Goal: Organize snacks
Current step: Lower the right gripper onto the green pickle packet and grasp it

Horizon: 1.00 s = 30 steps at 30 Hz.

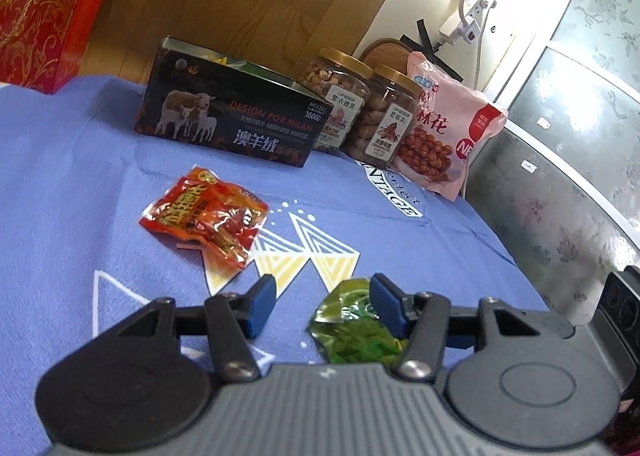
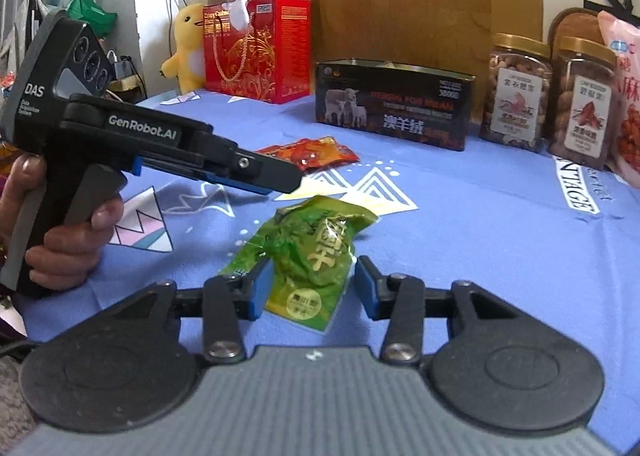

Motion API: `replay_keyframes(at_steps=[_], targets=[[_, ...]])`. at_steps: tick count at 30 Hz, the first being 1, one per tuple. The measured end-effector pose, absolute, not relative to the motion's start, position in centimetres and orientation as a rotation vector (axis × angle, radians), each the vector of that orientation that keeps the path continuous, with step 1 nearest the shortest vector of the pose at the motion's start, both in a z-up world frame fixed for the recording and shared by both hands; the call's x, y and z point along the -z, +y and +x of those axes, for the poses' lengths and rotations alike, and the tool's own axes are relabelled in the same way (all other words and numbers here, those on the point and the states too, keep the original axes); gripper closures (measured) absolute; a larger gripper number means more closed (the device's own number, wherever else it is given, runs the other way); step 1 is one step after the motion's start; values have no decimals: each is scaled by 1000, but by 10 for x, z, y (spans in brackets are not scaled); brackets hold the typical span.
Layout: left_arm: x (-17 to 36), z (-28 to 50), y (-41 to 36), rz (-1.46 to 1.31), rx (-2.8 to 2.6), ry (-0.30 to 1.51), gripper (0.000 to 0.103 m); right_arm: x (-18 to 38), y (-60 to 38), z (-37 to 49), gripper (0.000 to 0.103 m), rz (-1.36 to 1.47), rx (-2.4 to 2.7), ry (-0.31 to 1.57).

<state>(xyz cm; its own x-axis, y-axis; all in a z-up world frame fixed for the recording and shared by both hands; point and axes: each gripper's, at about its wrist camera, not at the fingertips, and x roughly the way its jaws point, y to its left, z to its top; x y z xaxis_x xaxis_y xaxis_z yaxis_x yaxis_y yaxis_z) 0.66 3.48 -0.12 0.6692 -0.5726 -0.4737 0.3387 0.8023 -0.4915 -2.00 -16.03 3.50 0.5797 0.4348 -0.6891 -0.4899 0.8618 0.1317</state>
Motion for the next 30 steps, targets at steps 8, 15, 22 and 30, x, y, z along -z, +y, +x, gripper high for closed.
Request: replay_keyframes(at_steps=[8,15,22,30], targets=[[4,10,37,-410,543,676,46,-35,-157,-17,56,-57,-560,786],[5,11,36,-412,550,682,46,-36,-150,-13,66,-33,-588,766],[6,14,38,-435,560,690,46,-38,-148,-13,71,5,-588,743],[7,16,43,-470,568,698,45,-42,-150,-16,72,67,-626,714]])
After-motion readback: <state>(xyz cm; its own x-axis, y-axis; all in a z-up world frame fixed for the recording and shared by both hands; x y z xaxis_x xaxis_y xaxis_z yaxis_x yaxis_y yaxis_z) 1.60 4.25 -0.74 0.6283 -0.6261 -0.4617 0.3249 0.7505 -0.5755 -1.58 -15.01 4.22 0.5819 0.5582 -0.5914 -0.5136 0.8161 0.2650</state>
